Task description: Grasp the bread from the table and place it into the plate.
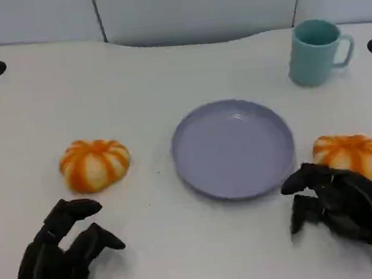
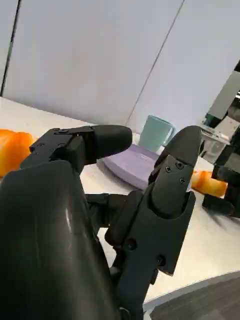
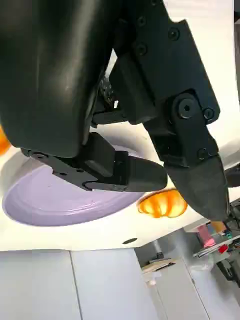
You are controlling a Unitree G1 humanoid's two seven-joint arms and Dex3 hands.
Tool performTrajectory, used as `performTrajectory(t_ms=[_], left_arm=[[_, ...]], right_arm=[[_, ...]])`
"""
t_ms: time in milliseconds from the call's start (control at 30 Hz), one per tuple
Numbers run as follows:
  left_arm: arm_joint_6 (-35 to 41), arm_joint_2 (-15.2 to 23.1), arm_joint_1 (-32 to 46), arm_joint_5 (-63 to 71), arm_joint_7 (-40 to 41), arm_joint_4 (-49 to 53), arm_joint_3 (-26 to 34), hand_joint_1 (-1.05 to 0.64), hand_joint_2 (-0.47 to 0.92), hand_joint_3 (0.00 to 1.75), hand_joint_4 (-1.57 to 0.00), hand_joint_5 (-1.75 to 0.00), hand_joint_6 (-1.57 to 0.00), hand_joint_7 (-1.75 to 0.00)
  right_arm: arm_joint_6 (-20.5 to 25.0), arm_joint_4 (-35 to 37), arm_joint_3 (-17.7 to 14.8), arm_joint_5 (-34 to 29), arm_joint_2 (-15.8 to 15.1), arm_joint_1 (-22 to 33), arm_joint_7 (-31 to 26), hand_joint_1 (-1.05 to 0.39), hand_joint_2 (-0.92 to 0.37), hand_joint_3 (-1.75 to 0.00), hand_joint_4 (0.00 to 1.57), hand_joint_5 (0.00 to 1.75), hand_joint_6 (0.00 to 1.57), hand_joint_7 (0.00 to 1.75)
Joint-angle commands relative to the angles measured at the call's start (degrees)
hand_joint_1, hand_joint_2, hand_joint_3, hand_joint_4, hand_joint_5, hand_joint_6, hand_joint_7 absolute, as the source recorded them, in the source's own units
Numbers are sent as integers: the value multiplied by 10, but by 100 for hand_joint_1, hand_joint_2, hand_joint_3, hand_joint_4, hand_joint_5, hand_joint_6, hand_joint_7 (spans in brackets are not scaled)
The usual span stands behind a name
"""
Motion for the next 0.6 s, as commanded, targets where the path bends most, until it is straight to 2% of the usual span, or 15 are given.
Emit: performTrajectory(t_ms=[33, 200, 600], left_arm=[[-1, 9, 7, 4, -1, -3, 1, -71, 92, 1, -47, -164, -31, -140], [-3, 8, 4, 4, -4, 1, 0, -71, 92, 1, -49, -162, -32, -135], [2, 7, 2, 5, 3, 2, 0, -73, 90, 0, -45, -166, -29, -140]], right_arm=[[11, 11, 1, -5, -3, 18, -2, -52, -92, -9, 63, 160, 76, 101], [16, 12, 1, -4, -4, 16, -4, -50, -92, -10, 62, 157, 75, 101], [-9, 36, -1, -7, -8, 8, 3, -51, -92, -9, 61, 159, 75, 102]])
